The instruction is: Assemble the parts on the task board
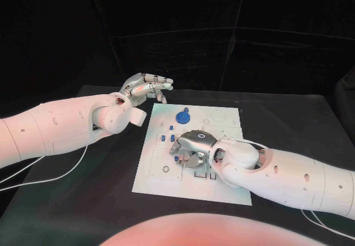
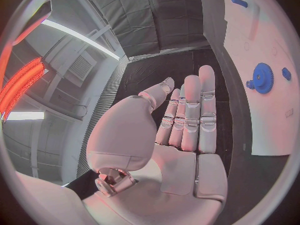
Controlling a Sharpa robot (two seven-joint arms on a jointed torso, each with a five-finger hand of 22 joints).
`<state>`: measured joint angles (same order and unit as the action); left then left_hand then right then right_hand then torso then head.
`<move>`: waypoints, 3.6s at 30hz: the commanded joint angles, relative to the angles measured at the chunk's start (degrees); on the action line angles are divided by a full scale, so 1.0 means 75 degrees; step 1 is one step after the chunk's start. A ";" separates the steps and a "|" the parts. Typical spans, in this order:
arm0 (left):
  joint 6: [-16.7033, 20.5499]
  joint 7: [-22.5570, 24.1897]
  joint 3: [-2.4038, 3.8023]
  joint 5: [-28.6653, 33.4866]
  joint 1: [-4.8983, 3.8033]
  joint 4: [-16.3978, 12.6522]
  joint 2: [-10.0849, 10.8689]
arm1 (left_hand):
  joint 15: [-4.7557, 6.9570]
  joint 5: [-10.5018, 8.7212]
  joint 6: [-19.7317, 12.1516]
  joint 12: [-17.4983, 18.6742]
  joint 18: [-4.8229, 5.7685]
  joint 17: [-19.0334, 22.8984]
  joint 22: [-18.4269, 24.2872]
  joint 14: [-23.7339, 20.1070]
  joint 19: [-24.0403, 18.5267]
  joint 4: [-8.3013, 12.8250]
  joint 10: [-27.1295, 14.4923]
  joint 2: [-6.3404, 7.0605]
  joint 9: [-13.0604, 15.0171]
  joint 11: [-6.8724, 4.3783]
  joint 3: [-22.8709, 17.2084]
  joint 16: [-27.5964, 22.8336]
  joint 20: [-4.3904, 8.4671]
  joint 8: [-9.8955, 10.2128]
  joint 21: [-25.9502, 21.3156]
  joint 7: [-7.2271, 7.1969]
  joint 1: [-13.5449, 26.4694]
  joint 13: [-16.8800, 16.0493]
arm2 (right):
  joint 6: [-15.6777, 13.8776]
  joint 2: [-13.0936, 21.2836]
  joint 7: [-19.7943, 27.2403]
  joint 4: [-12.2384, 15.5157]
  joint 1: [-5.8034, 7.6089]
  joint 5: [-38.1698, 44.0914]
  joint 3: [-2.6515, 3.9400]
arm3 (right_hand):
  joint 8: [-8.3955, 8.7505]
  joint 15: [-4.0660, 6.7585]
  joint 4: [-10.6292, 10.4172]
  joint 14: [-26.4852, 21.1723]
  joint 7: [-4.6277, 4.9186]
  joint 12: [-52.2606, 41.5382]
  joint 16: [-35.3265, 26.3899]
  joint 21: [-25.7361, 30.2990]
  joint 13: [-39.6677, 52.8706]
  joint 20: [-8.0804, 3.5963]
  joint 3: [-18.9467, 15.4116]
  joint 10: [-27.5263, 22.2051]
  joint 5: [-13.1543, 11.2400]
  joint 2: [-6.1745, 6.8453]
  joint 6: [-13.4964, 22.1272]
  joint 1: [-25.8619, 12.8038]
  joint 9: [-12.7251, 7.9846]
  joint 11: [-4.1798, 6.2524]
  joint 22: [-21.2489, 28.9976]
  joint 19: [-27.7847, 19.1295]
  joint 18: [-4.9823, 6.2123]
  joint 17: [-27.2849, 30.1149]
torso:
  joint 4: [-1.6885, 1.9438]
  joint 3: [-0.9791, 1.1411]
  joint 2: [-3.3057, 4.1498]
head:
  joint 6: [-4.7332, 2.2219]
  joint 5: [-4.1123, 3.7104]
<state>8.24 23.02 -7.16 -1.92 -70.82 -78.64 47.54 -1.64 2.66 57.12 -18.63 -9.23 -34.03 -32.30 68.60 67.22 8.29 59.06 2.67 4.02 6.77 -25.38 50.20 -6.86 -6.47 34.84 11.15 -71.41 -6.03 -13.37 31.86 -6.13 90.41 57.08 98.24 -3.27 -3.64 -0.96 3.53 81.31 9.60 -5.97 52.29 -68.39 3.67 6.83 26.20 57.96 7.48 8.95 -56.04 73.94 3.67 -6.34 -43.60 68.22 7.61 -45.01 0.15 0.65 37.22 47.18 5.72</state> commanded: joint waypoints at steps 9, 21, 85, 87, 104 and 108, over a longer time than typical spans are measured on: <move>-0.0112 -0.0026 0.0007 0.0034 -0.0014 0.0032 0.0017 | 0.0002 0.0029 -0.0055 -0.0037 -0.0154 0.0025 0.0019 -0.0073 -0.0036 -0.0051 -0.0062 -0.0005 -0.0010 -0.0007 0.0013 -0.0003 -0.0034 -0.0049 -0.0046 -0.0007 0.0075 -0.0010 | -0.0897 0.1095 0.0077 0.0790 0.0213 -0.0608 0.0020 | -0.0040 0.0064 -0.0014 0.0135 -0.0064 -0.0445 0.0126 0.0011 0.0052 -0.0053 -0.0456 0.0175 0.0333 -0.0131 -0.0026 0.0080 0.0040 0.0082 -0.0082 0.0184 0.0094 -0.0005 | -0.0019 -0.0006 -0.0013 | -0.0105 -0.0043; -0.0131 -0.0017 0.0006 0.0034 -0.0014 0.0030 0.0021 | 0.0002 0.0029 -0.0055 -0.0037 -0.0154 0.0025 0.0019 -0.0073 -0.0036 -0.0051 -0.0062 -0.0005 -0.0010 -0.0007 0.0013 -0.0003 -0.0034 -0.0049 -0.0046 -0.0007 0.0075 -0.0010 | 0.0108 0.2116 -0.0611 0.0878 0.0856 -0.0641 0.0028 | 0.0000 0.0004 -0.0116 -0.0063 -0.0288 -0.0399 -0.0276 0.0328 0.0012 -0.0013 -0.1541 -0.0573 0.0435 0.0126 0.0515 0.0129 0.0006 0.0005 0.0394 -0.0042 0.0152 0.0532 | -0.0006 0.0008 0.0005 | -0.0254 -0.0209; -0.0149 -0.0042 0.0006 0.0034 -0.0013 0.0080 0.0053 | -0.0004 0.0029 -0.0077 -0.0072 -0.0154 0.0050 0.0035 -0.0087 -0.0036 -0.0058 -0.0094 0.0001 -0.0008 -0.0002 0.0024 0.0007 -0.0041 -0.0067 -0.0068 -0.0003 0.0075 -0.0014 | -0.0388 0.2047 -0.0509 0.0917 0.0904 -0.0676 0.0028 | -0.0405 0.0359 -0.0400 0.0382 -0.0309 -0.0765 0.1064 -0.0608 0.0073 -0.0337 0.0425 0.1706 -0.0477 -0.0468 -0.1205 0.0850 0.0180 0.0445 -0.1095 0.0806 -0.0091 -0.0451 | -0.0006 0.0000 -0.0011 | -0.0193 -0.0207; -0.0148 -0.0042 0.0006 0.0034 -0.0013 0.0086 0.0053 | -0.0004 0.0029 -0.0077 -0.0072 -0.0154 0.0050 0.0035 -0.0087 -0.0036 -0.0058 -0.0094 0.0001 -0.0008 -0.0002 0.0024 0.0007 -0.0041 -0.0067 -0.0068 -0.0003 0.0075 -0.0014 | -0.0455 0.2126 -0.0404 0.1020 0.0906 -0.1021 0.0058 | -0.0398 0.0357 -0.0399 0.0384 -0.0306 -0.0753 0.1075 -0.0615 0.0070 -0.0337 0.0433 0.1703 -0.0471 -0.0456 -0.1199 0.0820 0.0178 0.0441 -0.1104 0.0808 -0.0093 -0.0459 | -0.0004 -0.0004 -0.0017 | -0.0200 -0.0207; -0.0147 -0.0039 0.0006 0.0033 -0.0012 0.0099 0.0025 | -0.0004 0.0029 -0.0077 -0.0072 -0.0154 0.0050 0.0035 -0.0087 -0.0036 -0.0058 -0.0094 0.0001 -0.0008 -0.0002 0.0024 0.0007 -0.0041 -0.0067 -0.0068 -0.0003 0.0075 -0.0014 | -0.0491 0.1588 0.0380 0.1418 0.0903 -0.2184 0.0262 | -0.0352 0.0341 -0.0357 0.0382 -0.0284 -0.0679 0.1137 -0.0648 0.0059 -0.0327 0.0457 0.1687 -0.0262 -0.0404 -0.1170 0.0667 0.0165 0.0419 -0.1134 0.0807 -0.0097 -0.0504 | 0.0020 -0.0020 -0.0003 | -0.0202 -0.0189; -0.0149 -0.0038 0.0006 0.0033 -0.0013 0.0101 0.0003 | -0.0004 0.0029 -0.0077 -0.0072 -0.0154 0.0050 0.0035 -0.0087 -0.0036 -0.0058 -0.0094 0.0001 -0.0008 -0.0002 0.0024 0.0007 -0.0041 -0.0067 -0.0068 -0.0003 0.0075 -0.0014 | -0.0290 0.1046 0.0435 0.1191 0.0826 -0.1885 0.0206 | -0.0346 0.0338 -0.0361 0.0381 -0.0281 -0.0668 0.1144 -0.0649 0.0057 -0.0324 0.0448 0.1683 -0.0238 -0.0405 -0.1165 0.0635 0.0164 0.0415 -0.1133 0.0803 -0.0097 -0.0508 | 0.0012 -0.0012 0.0005 | -0.0194 -0.0150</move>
<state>7.72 22.47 -7.16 -1.91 -70.81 -77.85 47.69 -1.64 2.66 57.13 -19.07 -9.24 -33.72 -32.10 68.19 67.22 8.13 58.65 2.67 4.02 6.75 -25.22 50.20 -6.86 -6.66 34.62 11.14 -71.41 -6.08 -16.19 40.20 -4.91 99.68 63.45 83.11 -1.58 -6.13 1.34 0.79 84.05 7.15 -11.19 60.68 -72.89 4.15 4.39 29.39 70.44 5.47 6.01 -64.78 79.28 4.89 -2.78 -52.04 73.93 7.55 -48.77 0.27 0.53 37.22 45.68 4.46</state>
